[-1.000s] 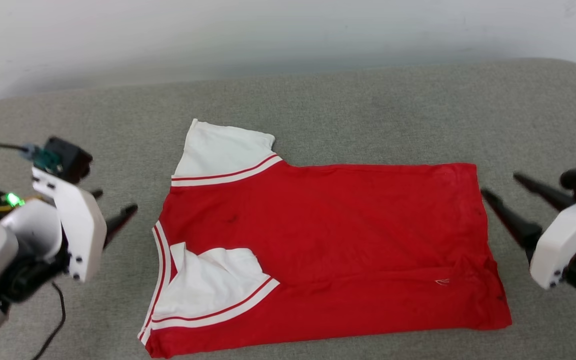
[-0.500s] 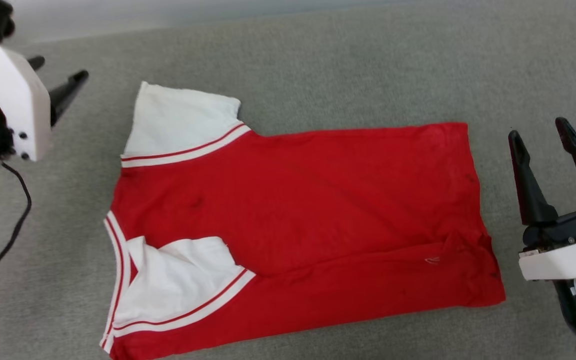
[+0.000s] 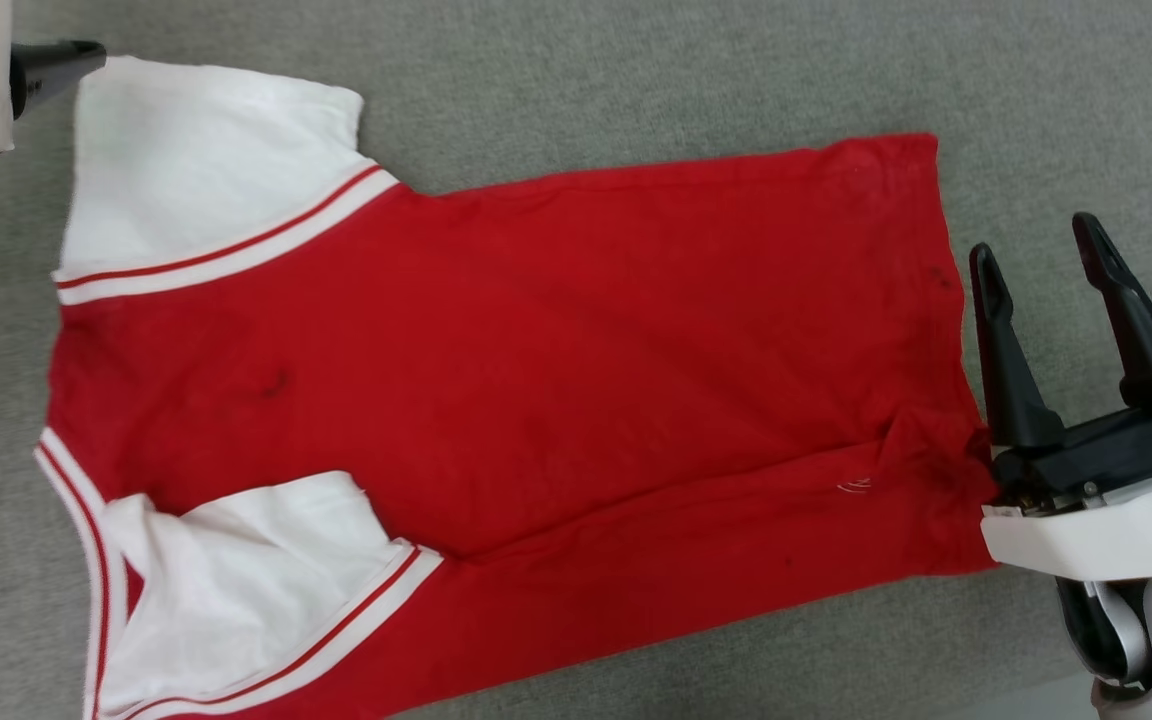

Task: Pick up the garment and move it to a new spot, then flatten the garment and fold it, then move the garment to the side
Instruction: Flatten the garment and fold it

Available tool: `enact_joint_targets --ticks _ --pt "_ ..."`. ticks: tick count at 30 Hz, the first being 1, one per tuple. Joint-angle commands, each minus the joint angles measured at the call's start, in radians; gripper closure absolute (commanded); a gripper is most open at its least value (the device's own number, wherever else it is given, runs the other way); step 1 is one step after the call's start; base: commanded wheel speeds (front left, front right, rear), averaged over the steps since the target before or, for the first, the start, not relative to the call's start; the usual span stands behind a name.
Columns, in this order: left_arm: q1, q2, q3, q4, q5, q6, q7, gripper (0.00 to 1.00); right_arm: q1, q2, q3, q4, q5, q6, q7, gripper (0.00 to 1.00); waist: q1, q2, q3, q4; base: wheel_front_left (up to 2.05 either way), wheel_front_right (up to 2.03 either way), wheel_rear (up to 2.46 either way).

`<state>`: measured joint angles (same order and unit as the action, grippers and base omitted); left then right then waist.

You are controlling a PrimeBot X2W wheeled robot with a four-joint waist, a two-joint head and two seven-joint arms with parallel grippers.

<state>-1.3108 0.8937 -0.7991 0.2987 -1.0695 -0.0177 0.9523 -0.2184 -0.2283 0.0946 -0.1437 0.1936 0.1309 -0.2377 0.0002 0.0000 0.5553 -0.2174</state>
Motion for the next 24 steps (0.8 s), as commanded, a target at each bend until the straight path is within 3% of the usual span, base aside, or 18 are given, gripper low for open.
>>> enact_joint_targets --ticks 1,12,13,14,15,20,24 --pt "-0.009 -0.004 -0.004 0.005 0.005 0.000 0.006 0.00 -0.017 0.006 0.003 -0.003 -0.003 0.000 -0.006 0.00 -0.0002 0.0000 0.039 -0.029 0.00 0.00 0.00" --pt "-0.029 -0.025 -0.095 0.119 0.065 -0.044 0.099 0.00 -0.069 0.001 0.030 0.034 -0.006 0.000 -0.018 0.00 -0.0002 0.0000 0.098 -0.057 0.00 0.00 0.00" --pt "-0.027 -0.026 -0.099 0.127 0.066 -0.048 0.101 0.22 -0.073 -0.001 0.029 0.035 -0.006 0.000 -0.019 0.00 -0.0002 0.0000 0.096 -0.057 0.00 0.00 0.00" --pt "-0.021 -0.027 -0.103 0.136 0.061 -0.051 0.108 0.95 -0.077 -0.002 0.027 0.038 -0.005 0.000 -0.019 0.00 -0.0002 0.0000 0.091 -0.056 0.00 0.00 0.00" --pt "-0.016 -0.029 -0.105 0.141 0.057 -0.057 0.109 1.00 -0.080 -0.006 0.024 0.042 -0.004 0.000 -0.020 0.00 -0.0002 0.0000 0.085 -0.055 0.00 0.00 0.00" --pt "-0.019 -0.046 -0.103 0.150 0.065 -0.080 0.052 1.00 -0.121 -0.047 -0.009 0.041 -0.013 0.000 -0.011 0.00 -0.0002 0.0000 0.035 -0.032 0.00 0.00 0.00" --pt "-0.020 -0.074 -0.102 0.141 0.058 -0.095 -0.006 1.00 -0.193 -0.118 -0.024 0.036 -0.005 0.000 0.062 0.00 -0.0002 0.0000 -0.014 -0.001 0.00 0.00 0.00"
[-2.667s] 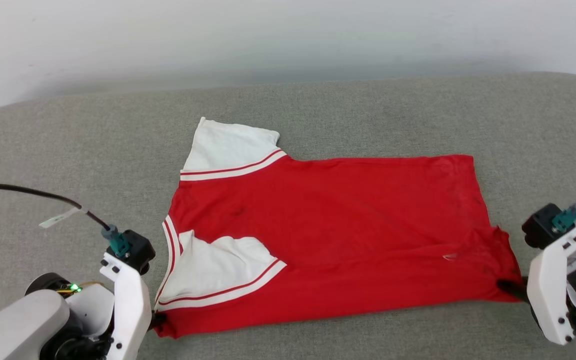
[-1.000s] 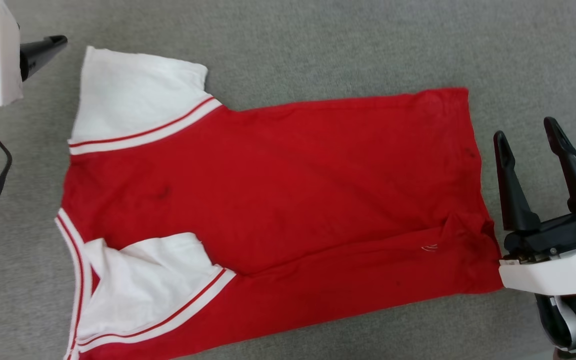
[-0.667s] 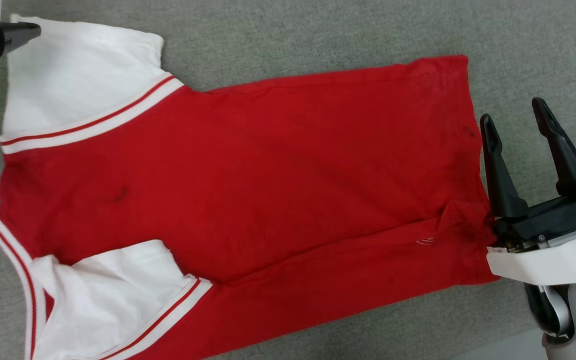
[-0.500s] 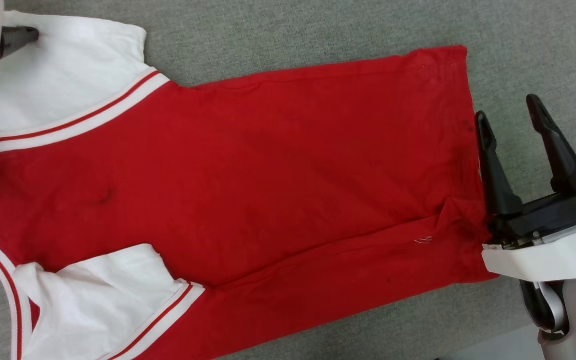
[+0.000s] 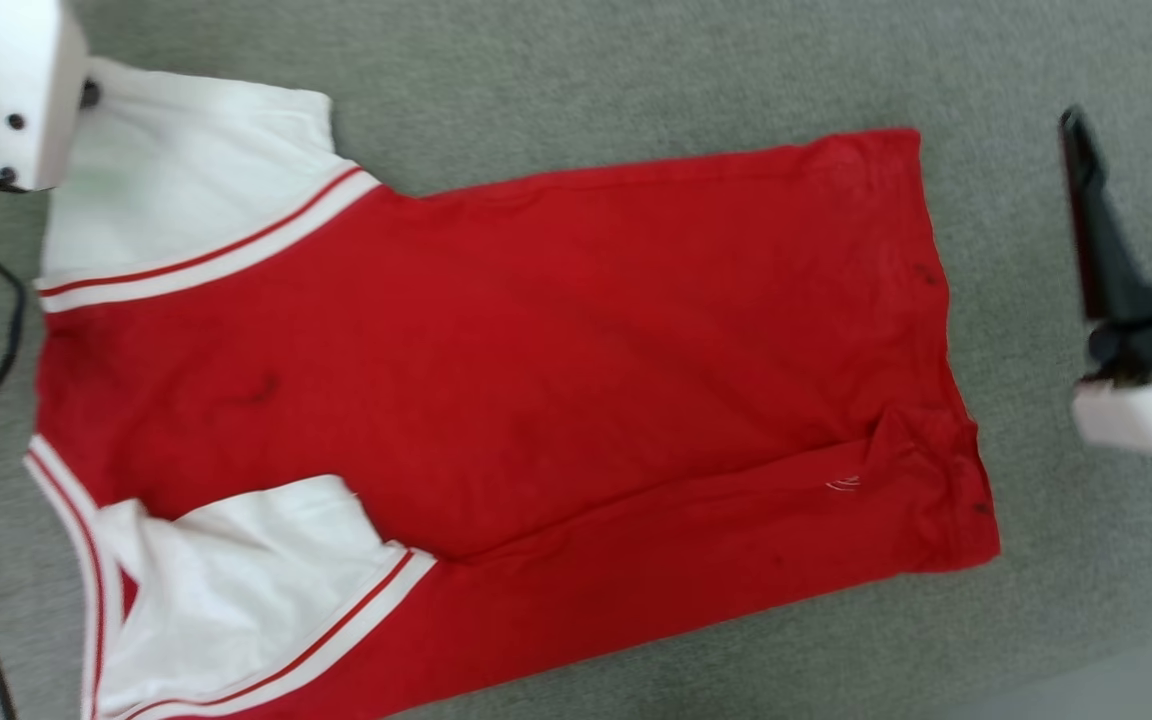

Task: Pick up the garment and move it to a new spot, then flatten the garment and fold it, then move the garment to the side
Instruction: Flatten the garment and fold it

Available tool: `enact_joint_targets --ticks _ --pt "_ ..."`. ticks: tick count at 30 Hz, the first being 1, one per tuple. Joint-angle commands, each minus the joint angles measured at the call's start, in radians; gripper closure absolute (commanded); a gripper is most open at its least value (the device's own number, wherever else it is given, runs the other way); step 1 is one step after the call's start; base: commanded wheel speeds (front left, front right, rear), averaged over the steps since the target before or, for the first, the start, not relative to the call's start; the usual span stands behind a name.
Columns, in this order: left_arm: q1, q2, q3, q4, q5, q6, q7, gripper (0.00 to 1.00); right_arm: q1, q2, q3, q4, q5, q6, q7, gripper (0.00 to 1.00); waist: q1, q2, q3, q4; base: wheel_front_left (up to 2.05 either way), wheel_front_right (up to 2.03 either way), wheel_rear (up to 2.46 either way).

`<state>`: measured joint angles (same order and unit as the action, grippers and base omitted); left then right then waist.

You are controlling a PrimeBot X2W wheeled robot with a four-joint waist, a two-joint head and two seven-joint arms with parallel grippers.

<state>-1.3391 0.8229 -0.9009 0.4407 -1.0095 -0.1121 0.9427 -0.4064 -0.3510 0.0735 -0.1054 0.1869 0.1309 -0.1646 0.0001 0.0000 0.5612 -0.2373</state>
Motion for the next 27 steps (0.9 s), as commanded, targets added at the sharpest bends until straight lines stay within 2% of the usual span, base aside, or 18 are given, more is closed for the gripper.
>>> enact_joint_targets --ticks 1,6,11,15,21,24,27 --pt "0.013 -0.010 -0.002 -0.005 -0.002 -0.003 -0.012 1.00 -0.023 -0.017 0.004 -0.006 0.005 0.000 0.022 0.00 -0.0001 0.0000 -0.032 0.029 0.00 0.00 0.00" --pt "0.029 -0.035 -0.018 -0.041 -0.004 -0.012 -0.072 1.00 -0.132 -0.160 0.091 0.019 0.088 0.000 0.293 0.00 -0.0001 0.0000 -0.074 0.075 0.00 0.00 0.00" --pt "0.044 -0.042 -0.039 -0.087 -0.006 -0.016 -0.113 1.00 -0.271 -0.313 0.248 0.067 0.256 0.000 0.609 0.00 -0.0001 0.0000 -0.098 0.114 0.00 0.00 0.00" --pt "0.046 -0.050 -0.054 -0.127 -0.005 -0.016 -0.141 1.00 -0.384 -0.398 0.383 0.104 0.395 0.000 0.838 0.00 -0.0001 0.0000 -0.099 0.144 0.00 0.00 0.00" --pt "0.023 -0.068 -0.064 -0.186 -0.004 -0.017 -0.178 1.00 -0.514 -0.443 0.519 0.179 0.526 0.000 1.079 0.00 -0.0001 0.0000 -0.071 0.189 0.00 0.00 0.00" --pt "0.013 -0.071 -0.069 -0.207 0.002 -0.017 -0.190 1.00 -0.545 -0.429 0.555 0.230 0.559 0.000 1.142 0.00 -0.0001 0.0000 -0.050 0.208 0.00 0.00 0.00" --pt "0.001 -0.075 -0.073 -0.224 0.007 -0.017 -0.201 1.00 -0.563 -0.407 0.578 0.285 0.568 0.000 1.161 0.00 -0.0001 0.0000 -0.028 0.225 0.00 0.00 0.00"
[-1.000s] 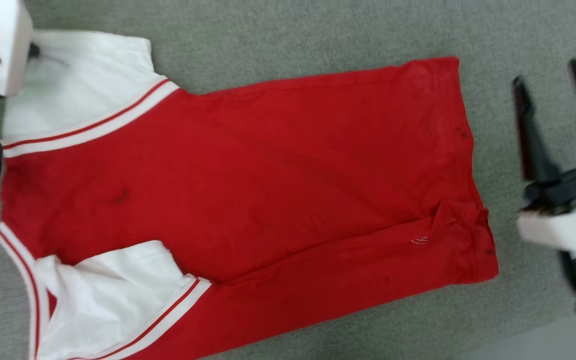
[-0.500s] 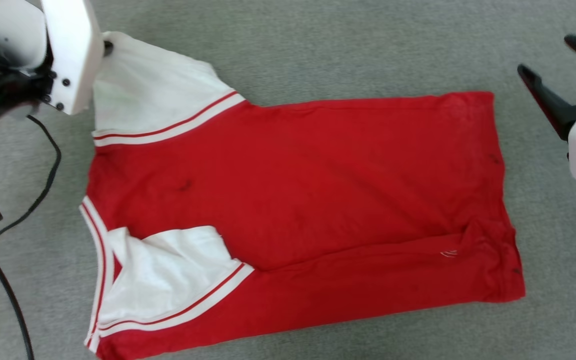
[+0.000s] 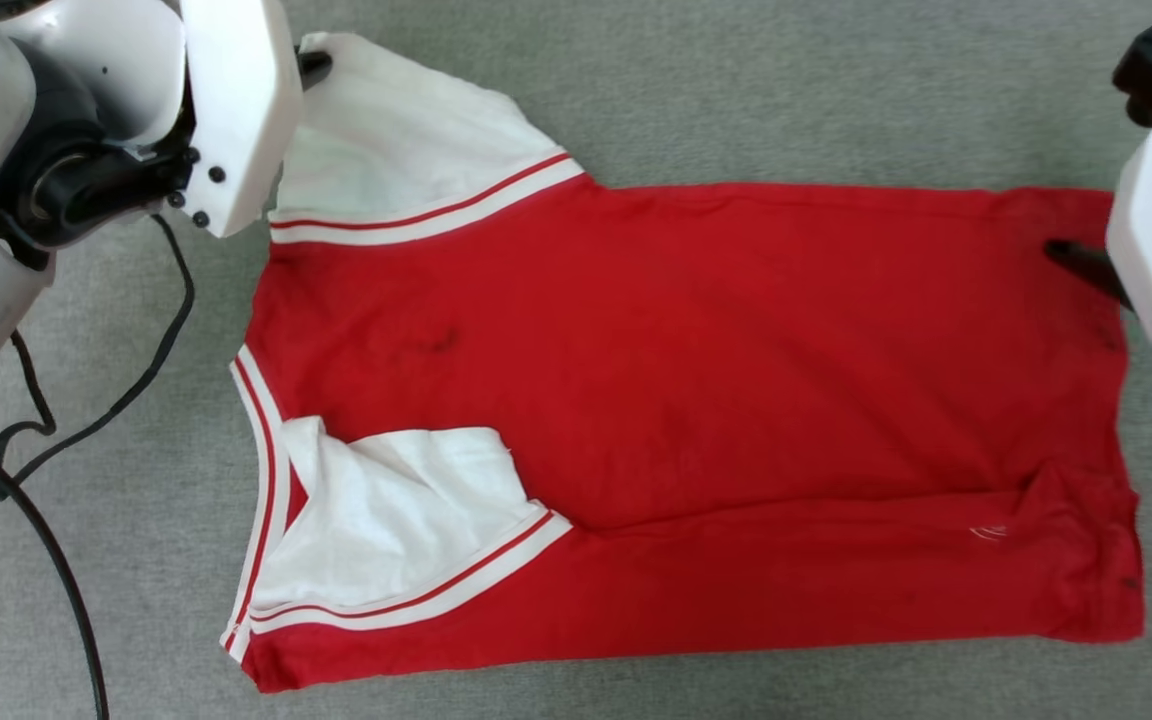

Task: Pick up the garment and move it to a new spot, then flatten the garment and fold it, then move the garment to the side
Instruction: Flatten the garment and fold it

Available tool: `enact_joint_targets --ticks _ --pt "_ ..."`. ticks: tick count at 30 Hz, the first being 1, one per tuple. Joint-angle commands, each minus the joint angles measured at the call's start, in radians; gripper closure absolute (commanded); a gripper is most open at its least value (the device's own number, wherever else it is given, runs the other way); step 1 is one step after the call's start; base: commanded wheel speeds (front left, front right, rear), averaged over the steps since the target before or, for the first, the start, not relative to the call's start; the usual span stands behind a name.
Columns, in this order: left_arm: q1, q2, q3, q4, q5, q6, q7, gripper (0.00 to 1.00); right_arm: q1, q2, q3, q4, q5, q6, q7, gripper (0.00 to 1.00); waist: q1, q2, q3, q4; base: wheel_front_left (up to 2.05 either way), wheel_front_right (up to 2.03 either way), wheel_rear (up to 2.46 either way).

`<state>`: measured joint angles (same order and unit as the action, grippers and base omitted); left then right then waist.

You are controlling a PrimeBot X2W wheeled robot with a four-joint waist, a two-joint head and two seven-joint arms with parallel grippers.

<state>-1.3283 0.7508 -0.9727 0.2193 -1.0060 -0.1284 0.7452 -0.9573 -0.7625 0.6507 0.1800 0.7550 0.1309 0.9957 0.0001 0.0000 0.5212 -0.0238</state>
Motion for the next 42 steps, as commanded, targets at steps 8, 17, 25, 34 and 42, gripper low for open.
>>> enact_joint_targets --ticks 8,17,25,34,42 --pt "-0.009 -0.004 -0.012 -0.016 -0.002 -0.001 -0.026 1.00 0.045 0.051 0.088 0.113 0.038 0.000 -0.033 0.00 -0.0001 0.0000 0.041 0.032 0.00 0.00 0.00" --pt "0.036 -0.008 -0.035 0.003 -0.021 -0.001 -0.063 1.00 -0.003 0.041 0.094 0.156 0.061 0.000 -0.210 1.00 -0.0001 0.0000 -0.043 0.022 0.00 0.00 0.00" --pt "0.147 0.033 -0.058 -0.034 -0.055 -0.001 -0.123 1.00 0.072 -0.010 0.151 0.153 0.108 0.000 -0.370 1.00 -0.0001 0.0000 -0.179 0.024 0.00 0.00 0.00" --pt "0.312 0.115 -0.090 -0.158 -0.082 0.027 -0.177 1.00 0.187 -0.064 0.207 0.109 0.148 0.000 -0.510 1.00 -0.0001 0.0000 -0.289 0.032 0.00 0.00 0.00" --pt "0.498 0.210 -0.133 -0.276 -0.121 0.088 -0.227 1.00 0.333 -0.124 0.236 0.029 0.168 0.000 -0.591 1.00 -0.0001 0.0000 -0.348 0.033 0.00 0.00 0.00"
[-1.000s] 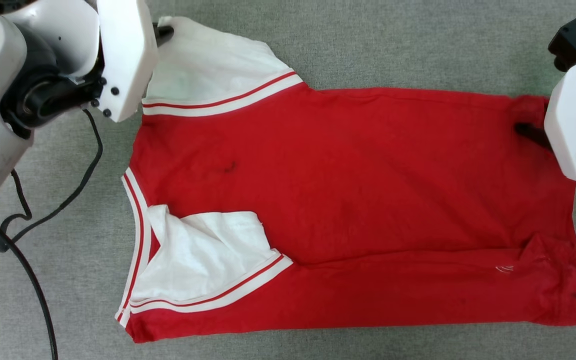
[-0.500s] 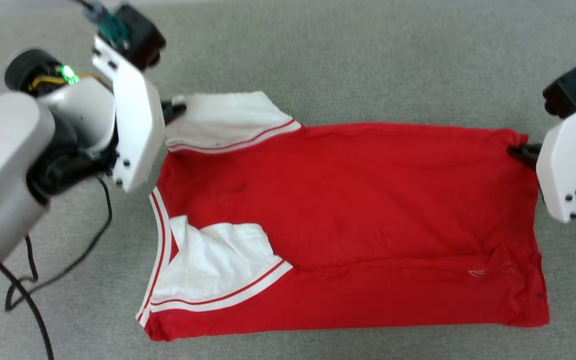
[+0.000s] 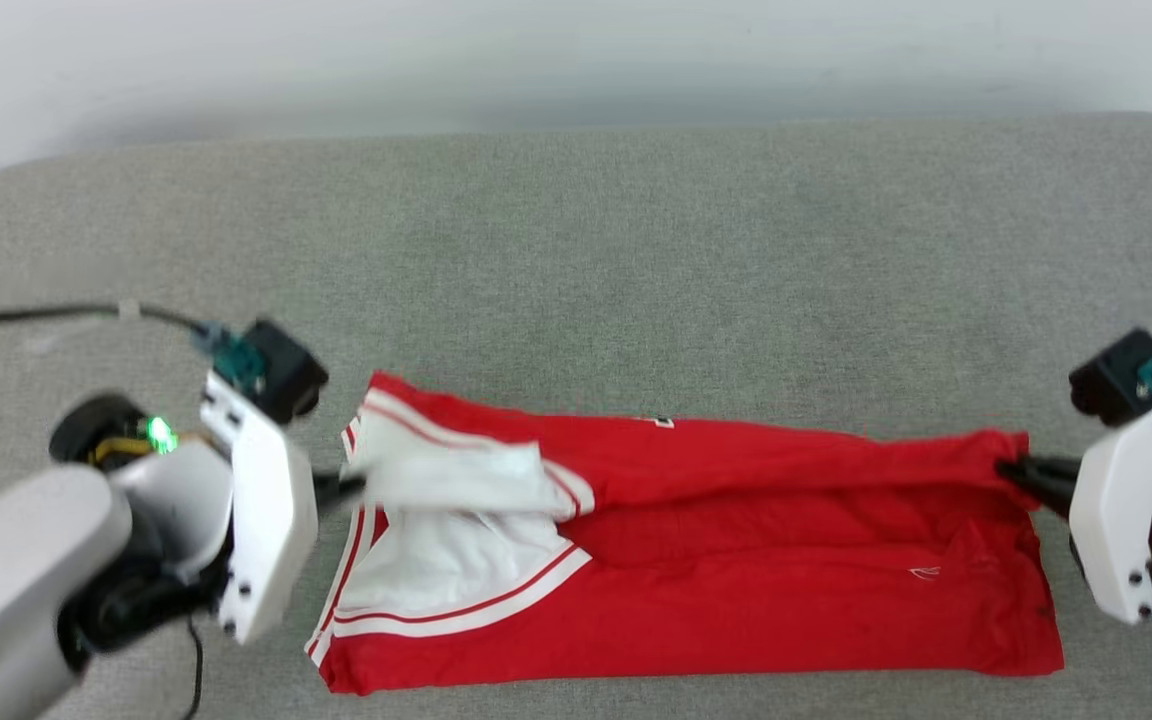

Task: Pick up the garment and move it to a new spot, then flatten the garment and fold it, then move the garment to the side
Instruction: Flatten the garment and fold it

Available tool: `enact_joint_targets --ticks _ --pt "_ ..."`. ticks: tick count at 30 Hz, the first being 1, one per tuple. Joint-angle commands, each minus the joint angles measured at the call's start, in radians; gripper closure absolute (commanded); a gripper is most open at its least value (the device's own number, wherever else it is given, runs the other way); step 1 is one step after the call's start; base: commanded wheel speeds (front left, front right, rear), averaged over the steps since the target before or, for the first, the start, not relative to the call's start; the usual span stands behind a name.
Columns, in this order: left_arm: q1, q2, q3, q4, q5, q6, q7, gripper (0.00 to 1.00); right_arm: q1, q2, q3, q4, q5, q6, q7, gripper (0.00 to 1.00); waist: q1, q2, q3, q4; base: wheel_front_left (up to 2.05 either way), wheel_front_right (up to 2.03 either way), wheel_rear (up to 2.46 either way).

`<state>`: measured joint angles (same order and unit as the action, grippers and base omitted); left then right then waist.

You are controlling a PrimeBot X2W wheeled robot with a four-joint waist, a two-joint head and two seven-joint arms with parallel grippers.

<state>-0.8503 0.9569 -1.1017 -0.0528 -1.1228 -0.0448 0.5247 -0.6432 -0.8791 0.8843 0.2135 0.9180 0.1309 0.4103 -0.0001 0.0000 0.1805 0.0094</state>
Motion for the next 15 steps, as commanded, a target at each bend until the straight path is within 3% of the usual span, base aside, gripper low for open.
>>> enact_joint_targets --ticks 1,8,15 --pt "0.043 0.012 -0.011 -0.014 -0.010 0.014 -0.014 1.00 0.036 -0.012 0.002 -0.013 0.007 0.000 -0.013 1.00 0.0001 0.0000 -0.010 -0.001 0.00 0.00 0.00" --pt "0.187 0.035 -0.055 -0.034 -0.041 0.055 -0.074 1.00 0.147 0.000 0.002 -0.001 0.008 0.000 -0.026 1.00 0.0001 0.0000 -0.008 -0.008 0.00 0.00 0.00" --pt "0.259 -0.020 -0.093 0.048 -0.051 0.049 -0.109 1.00 0.182 0.067 0.017 0.086 -0.005 0.000 -0.026 1.00 0.0001 0.0000 0.014 -0.012 0.00 0.00 0.00"
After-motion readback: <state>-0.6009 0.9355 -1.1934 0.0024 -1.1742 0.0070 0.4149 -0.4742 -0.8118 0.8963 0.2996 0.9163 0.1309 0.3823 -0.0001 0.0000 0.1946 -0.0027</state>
